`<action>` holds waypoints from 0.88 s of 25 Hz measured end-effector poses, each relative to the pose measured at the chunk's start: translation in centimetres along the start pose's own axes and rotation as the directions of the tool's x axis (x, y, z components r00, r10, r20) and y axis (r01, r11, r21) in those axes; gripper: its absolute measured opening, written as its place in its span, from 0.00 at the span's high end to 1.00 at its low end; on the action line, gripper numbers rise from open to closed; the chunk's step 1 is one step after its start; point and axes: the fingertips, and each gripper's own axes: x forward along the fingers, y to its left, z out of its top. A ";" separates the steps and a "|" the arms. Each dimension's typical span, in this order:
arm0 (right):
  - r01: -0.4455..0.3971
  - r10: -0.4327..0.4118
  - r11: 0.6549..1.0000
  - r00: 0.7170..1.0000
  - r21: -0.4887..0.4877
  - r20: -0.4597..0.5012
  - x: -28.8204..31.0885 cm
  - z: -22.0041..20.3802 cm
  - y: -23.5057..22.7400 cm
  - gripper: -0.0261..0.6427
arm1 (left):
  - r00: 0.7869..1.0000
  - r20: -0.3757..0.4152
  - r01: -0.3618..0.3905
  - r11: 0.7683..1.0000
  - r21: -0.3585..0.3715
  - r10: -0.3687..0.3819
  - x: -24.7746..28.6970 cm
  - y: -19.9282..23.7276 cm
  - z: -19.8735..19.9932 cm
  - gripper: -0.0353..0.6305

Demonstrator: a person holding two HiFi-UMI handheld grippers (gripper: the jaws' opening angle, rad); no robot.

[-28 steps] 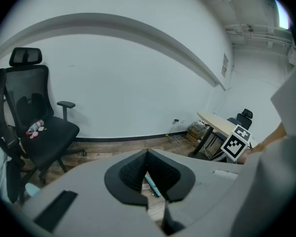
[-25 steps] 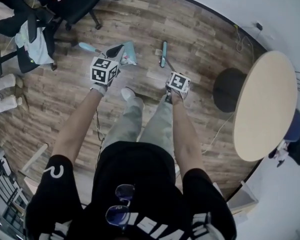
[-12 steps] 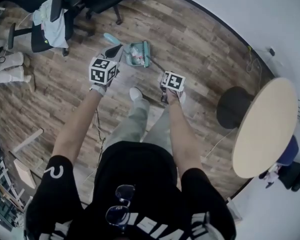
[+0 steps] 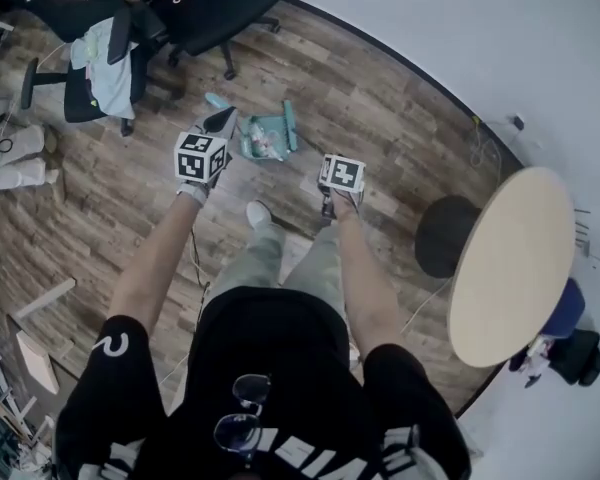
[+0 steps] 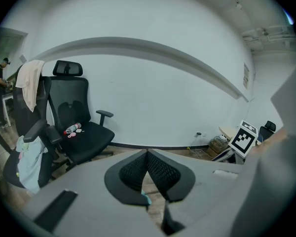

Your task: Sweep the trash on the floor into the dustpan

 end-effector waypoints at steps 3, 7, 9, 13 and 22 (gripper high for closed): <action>0.005 -0.004 1.000 0.999 -0.013 0.045 -3.1 2.9 -1.1 0.83 | 0.999 0.033 0.008 1.000 0.006 -0.008 0.1 -1.6 2.6 0.95; 0.056 -0.052 0.998 0.994 -0.031 0.098 -7.9 6.0 -4.0 0.83 | 0.997 0.070 0.018 1.000 0.022 -0.020 0.4 -4.6 6.0 0.95; 0.040 -0.038 0.999 0.992 -0.017 0.118 -9.9 7.2 -4.8 0.83 | 0.996 0.084 0.022 0.999 0.030 -0.025 0.8 -6.2 7.6 0.95; 0.046 -0.046 0.999 0.986 0.001 0.161 -14.0 9.4 -7.6 0.83 | 0.994 0.106 0.020 1.000 0.024 -0.023 1.3 -9.4 10.0 0.95; 0.076 -0.068 0.997 0.976 -0.028 0.207 -19.2 13.1 -15.5 0.83 | 0.993 0.118 -0.015 1.000 0.027 0.011 3.6 -15.3 13.3 0.95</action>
